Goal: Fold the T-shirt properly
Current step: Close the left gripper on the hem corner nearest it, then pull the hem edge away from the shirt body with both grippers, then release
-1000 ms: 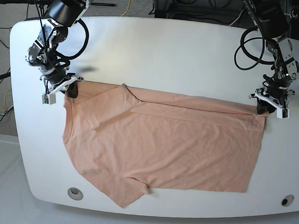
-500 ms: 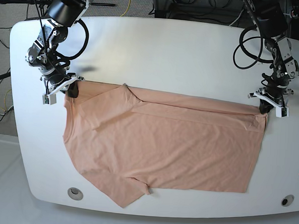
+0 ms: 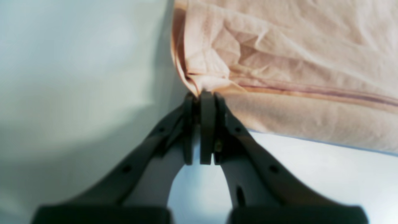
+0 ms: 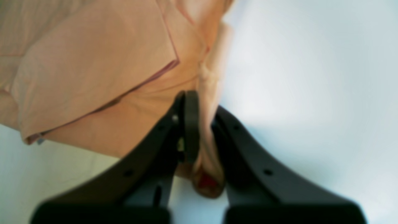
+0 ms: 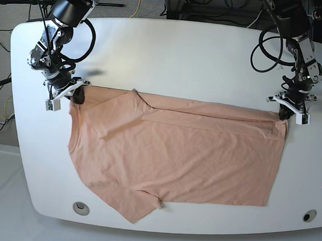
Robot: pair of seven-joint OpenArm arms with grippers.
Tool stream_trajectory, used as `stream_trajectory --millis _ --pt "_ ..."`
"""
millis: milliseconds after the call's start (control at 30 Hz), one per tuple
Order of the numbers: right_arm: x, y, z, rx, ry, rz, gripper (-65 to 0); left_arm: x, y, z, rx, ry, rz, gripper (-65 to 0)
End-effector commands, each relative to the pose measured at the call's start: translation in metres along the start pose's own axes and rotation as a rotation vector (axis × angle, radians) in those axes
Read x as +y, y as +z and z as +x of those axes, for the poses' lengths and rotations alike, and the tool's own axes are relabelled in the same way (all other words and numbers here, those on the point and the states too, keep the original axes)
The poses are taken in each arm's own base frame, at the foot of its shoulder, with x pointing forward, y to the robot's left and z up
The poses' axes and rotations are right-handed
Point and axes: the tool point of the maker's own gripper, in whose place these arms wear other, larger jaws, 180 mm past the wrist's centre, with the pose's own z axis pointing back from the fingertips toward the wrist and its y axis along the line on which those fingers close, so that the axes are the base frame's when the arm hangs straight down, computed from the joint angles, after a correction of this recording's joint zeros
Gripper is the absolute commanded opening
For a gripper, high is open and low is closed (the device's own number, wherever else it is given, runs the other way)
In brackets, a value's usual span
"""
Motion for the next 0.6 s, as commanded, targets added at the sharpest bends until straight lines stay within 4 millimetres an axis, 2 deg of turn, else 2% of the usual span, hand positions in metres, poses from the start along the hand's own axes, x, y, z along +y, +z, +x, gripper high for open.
stream_trajectory --millis 0,400,467,567 --pt "-0.007 0.003 -0.008 0.055 0.029 -0.026 -65.0 0.007 0.003 0.0 0.025 -0.033 0.017 -65.0" --pt "-0.01 0.012 -0.026 0.083 0.036 -0.043 -65.0 0.009 0.014 -0.016 0.066 -0.06 0.018 -65.0" --pt "-0.011 0.022 -0.038 0.09 0.042 -0.052 -65.0 0.006 0.024 -0.022 0.071 -0.093 0.017 -65.0" --pt "-0.011 0.03 -0.046 0.098 0.053 -0.06 -65.0 0.005 0.036 -0.029 0.084 -0.12 0.02 -65.0"
